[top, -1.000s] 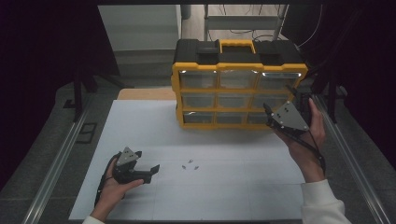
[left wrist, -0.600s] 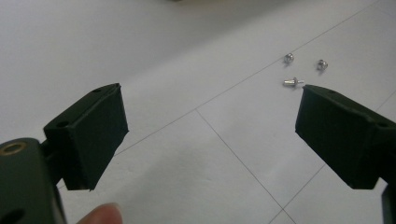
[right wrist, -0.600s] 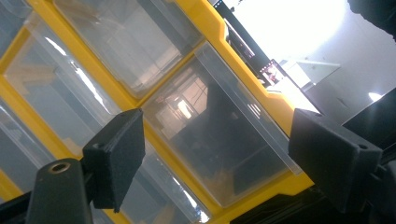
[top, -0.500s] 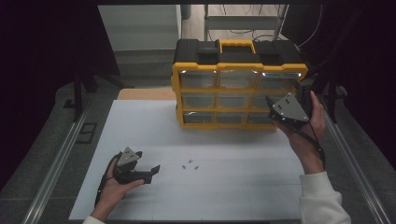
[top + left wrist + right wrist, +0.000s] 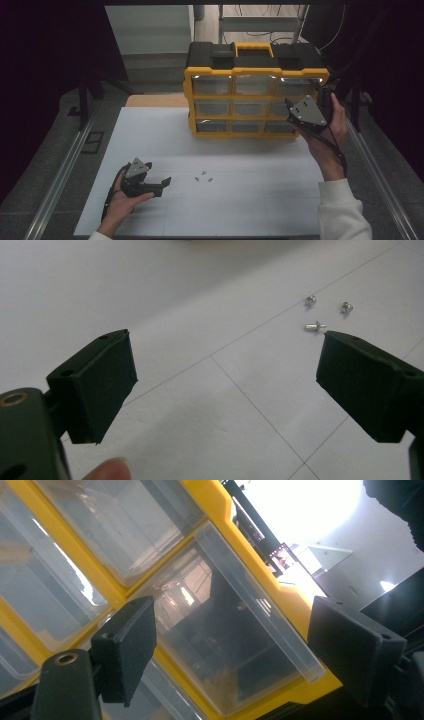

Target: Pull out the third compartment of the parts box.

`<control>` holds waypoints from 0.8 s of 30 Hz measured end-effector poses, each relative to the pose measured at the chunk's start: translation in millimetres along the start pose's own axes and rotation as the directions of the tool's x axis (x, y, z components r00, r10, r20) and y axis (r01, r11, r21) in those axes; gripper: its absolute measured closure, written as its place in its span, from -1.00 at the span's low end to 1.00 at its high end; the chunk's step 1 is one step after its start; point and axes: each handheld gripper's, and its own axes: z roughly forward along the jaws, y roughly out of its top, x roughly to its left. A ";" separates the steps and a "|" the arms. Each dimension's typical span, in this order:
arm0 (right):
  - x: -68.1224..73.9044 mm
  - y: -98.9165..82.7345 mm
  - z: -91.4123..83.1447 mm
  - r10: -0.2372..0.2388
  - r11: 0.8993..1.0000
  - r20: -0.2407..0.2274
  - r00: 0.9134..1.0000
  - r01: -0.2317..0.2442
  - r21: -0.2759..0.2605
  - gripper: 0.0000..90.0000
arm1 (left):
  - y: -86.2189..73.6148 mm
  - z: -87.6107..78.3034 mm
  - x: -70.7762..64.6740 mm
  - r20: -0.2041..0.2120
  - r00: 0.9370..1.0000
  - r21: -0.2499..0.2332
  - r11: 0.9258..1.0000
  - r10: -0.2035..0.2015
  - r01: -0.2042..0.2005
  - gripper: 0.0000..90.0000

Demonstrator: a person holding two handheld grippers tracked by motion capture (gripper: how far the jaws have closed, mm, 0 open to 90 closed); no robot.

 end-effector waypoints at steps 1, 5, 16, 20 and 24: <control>0.0 0.0 0.0 0.000 1.000 0.000 1.000 0.000 0.000 -0.54 | 0.0 0.0 0.0 0.000 1.000 0.000 1.000 0.000 0.000 -0.79; 2.0 0.4 4.7 -0.016 1.000 0.006 1.000 0.016 0.005 -0.53 | -0.1 -0.1 -0.1 -0.001 1.000 0.001 1.000 0.001 -0.001 -0.79; 7.7 3.0 13.6 -0.064 0.998 0.041 0.997 0.063 0.025 -0.48 | -0.4 -0.3 0.0 -0.002 1.000 0.006 1.000 0.005 -0.005 -0.79; 8.4 3.7 16.7 -0.083 0.996 0.058 0.995 0.082 0.026 -0.44 | -0.5 -0.3 0.0 -0.003 1.000 0.007 1.000 0.006 -0.006 -0.79; 8.9 3.3 18.4 -0.087 0.996 0.065 0.994 0.085 0.031 -0.41 | -0.6 -0.4 0.0 -0.003 1.000 0.007 1.000 0.006 -0.006 -0.79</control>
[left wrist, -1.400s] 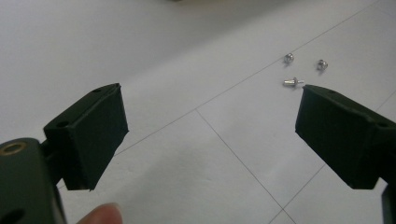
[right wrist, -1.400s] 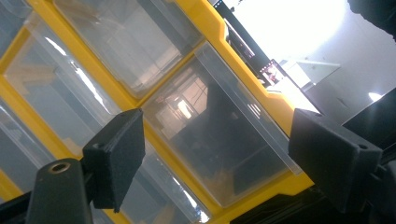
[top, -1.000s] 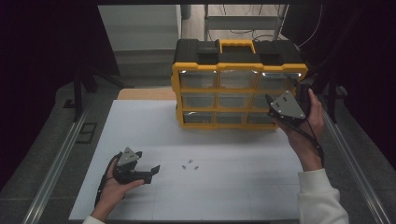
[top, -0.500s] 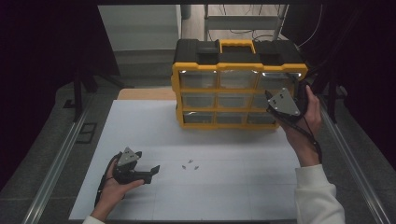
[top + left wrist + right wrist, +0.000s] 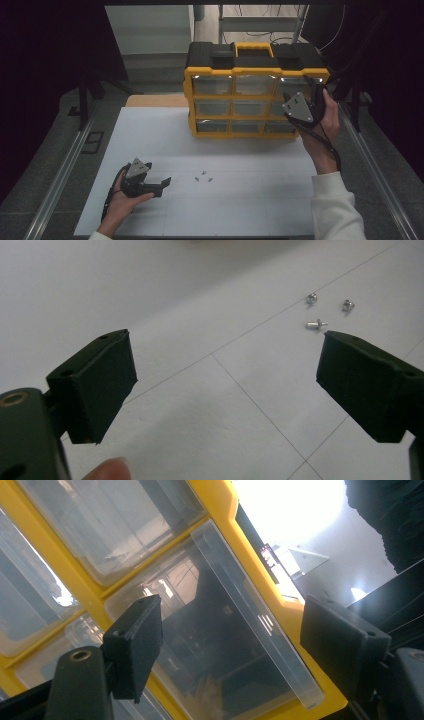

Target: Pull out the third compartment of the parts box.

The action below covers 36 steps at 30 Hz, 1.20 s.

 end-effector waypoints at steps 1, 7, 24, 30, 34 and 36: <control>-0.1 -0.3 0.9 -0.007 1.000 0.004 1.000 0.007 -0.002 -0.40 | 0.0 0.0 0.0 0.000 1.000 0.000 1.000 0.000 0.000 -0.79; 0.2 -2.5 4.9 -0.022 1.000 0.009 1.000 0.022 0.001 -0.33 | -0.1 -0.2 0.1 -0.001 1.000 0.000 1.000 0.000 0.000 -0.79; 1.1 -3.2 9.4 -0.052 0.999 0.041 0.998 0.052 0.004 0.02 | -0.6 -0.5 0.3 -0.004 1.000 0.000 1.000 -0.001 0.001 -0.79; 0.5 -2.0 8.6 -0.061 0.998 0.061 0.996 0.061 0.006 0.20 | -0.8 -0.8 0.6 -0.005 1.000 0.001 1.000 -0.001 0.001 -0.79; -0.3 -1.8 7.5 -0.069 0.998 0.081 0.994 0.068 0.009 0.34 | -0.7 -1.0 0.6 -0.006 1.000 -0.001 1.000 -0.001 0.001 -0.79; -0.5 -1.7 7.1 -0.068 0.998 0.083 0.994 0.067 0.009 0.36 | -0.8 -1.1 0.6 -0.006 1.000 -0.002 1.000 -0.002 0.002 -0.79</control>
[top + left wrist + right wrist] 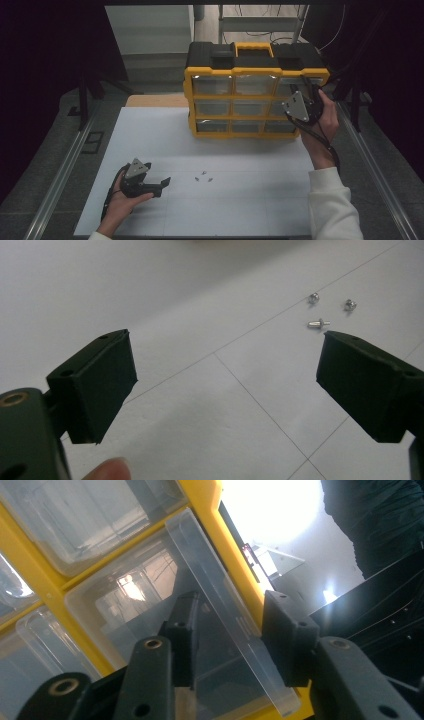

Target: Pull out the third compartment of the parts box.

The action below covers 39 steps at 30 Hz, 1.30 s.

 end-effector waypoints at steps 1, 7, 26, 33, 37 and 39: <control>-0.2 0.0 -0.3 0.000 1.000 0.002 1.000 0.000 0.000 0.38 | 0.0 0.0 0.1 0.000 1.000 0.000 1.000 0.001 -0.001 -0.79; -0.5 -0.7 -1.3 -0.014 1.000 0.019 1.000 0.014 -0.004 0.47 | 0.0 -0.2 -0.1 0.000 1.000 -0.002 1.000 0.001 -0.001 -0.79; 1.6 -0.4 -4.5 -0.042 0.999 0.029 0.999 0.043 -0.009 0.57 | 0.0 -0.5 0.4 0.002 1.000 -0.003 1.000 0.003 -0.003 -0.79; 2.7 -0.6 -7.2 -0.039 0.999 0.026 0.999 0.040 -0.015 0.60 | 0.1 -0.8 0.6 0.003 1.000 -0.003 1.000 0.003 -0.003 -0.79; 3.1 -1.0 -8.5 -0.050 0.998 0.029 0.998 0.050 -0.022 0.60 | 0.1 -0.9 0.6 0.003 1.000 -0.004 1.000 0.002 -0.002 -0.79; 3.4 -2.0 -8.3 -0.050 0.998 0.034 0.998 0.051 -0.024 0.61 | 0.1 -0.9 0.4 0.003 1.000 -0.004 1.000 0.003 -0.003 -0.79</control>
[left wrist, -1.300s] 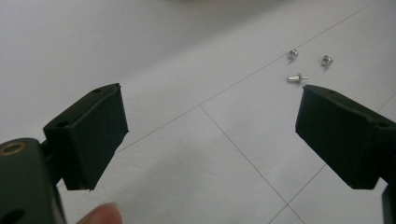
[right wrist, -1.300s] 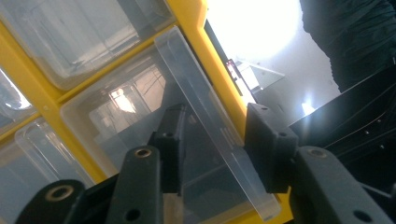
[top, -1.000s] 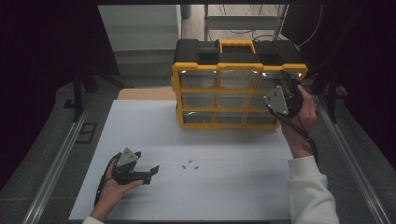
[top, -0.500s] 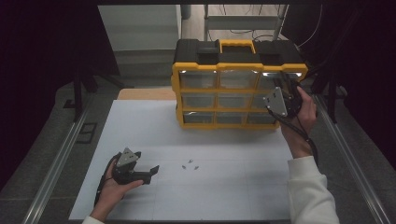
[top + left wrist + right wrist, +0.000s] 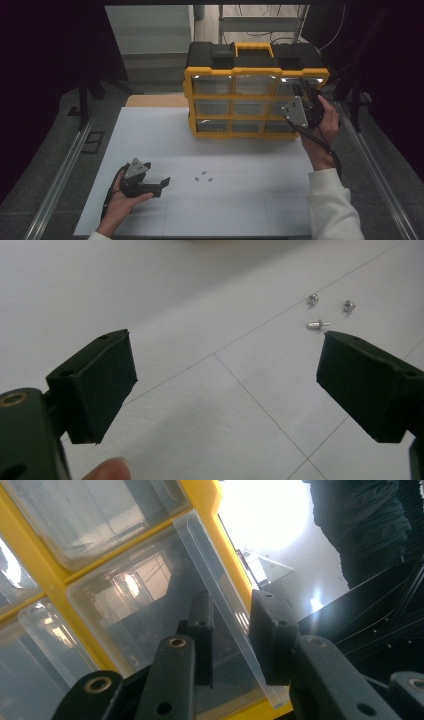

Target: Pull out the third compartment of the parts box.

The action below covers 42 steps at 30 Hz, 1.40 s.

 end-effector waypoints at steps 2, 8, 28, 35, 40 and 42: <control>0.9 0.0 -0.1 -0.018 1.000 0.010 1.000 0.018 -0.004 0.62 | 0.0 -0.1 -0.1 0.000 1.000 -0.001 1.000 -0.001 0.001 -0.79; 3.0 -0.1 -0.8 -0.033 0.999 0.026 0.999 0.033 -0.007 0.61 | -0.1 0.0 0.1 0.000 1.000 0.001 1.000 -0.002 0.002 -0.79; 2.5 -1.4 -12.4 -0.046 0.999 0.027 0.999 0.046 -0.021 0.64 | 0.0 -0.7 0.2 0.000 1.000 -0.001 1.000 0.000 0.000 -0.79; 2.6 -0.4 -19.8 -0.065 0.997 0.030 0.997 0.066 -0.028 0.65 | 0.0 -0.8 0.0 0.000 1.000 -0.002 1.000 0.001 -0.001 -0.79; 2.8 0.3 -24.2 -0.070 0.997 0.031 0.997 0.070 -0.028 0.65 | 0.1 -0.9 -0.2 0.001 1.000 -0.005 1.000 -0.001 0.001 -0.79; 2.9 0.6 -26.0 -0.072 0.997 0.031 0.997 0.073 -0.029 0.65 | 0.0 -0.9 -0.1 0.000 1.000 -0.005 1.000 -0.001 0.001 -0.79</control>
